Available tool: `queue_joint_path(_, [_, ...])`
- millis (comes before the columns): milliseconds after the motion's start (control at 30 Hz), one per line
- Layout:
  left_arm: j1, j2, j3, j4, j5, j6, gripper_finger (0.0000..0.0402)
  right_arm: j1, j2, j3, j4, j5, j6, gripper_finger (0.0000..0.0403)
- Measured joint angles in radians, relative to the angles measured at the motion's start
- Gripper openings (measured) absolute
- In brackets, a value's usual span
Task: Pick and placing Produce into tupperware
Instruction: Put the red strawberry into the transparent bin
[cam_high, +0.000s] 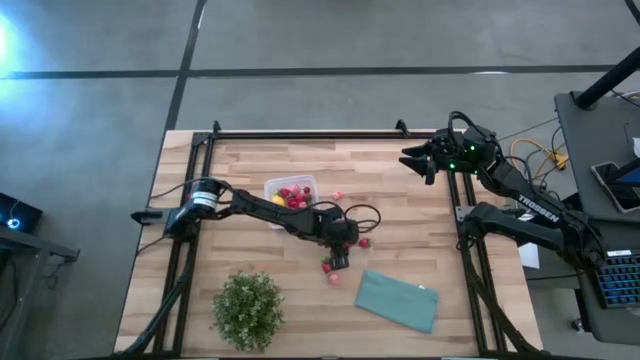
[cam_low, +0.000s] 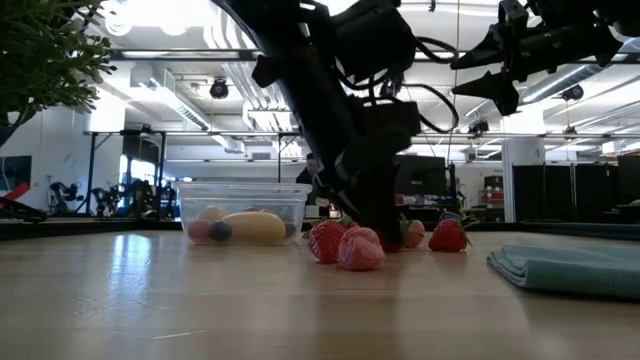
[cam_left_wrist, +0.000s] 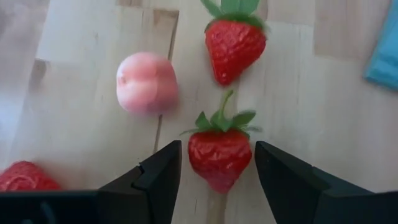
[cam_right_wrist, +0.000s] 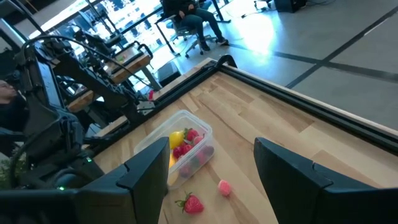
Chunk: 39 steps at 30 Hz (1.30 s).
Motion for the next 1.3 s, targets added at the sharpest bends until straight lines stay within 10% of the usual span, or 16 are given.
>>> queue_joint_path(1300, [-0.008,-0.019,0.044,-0.011,-0.023,-0.003,0.0118,0.0,0.0,0.0,0.0,0.0,0.0,0.0226])
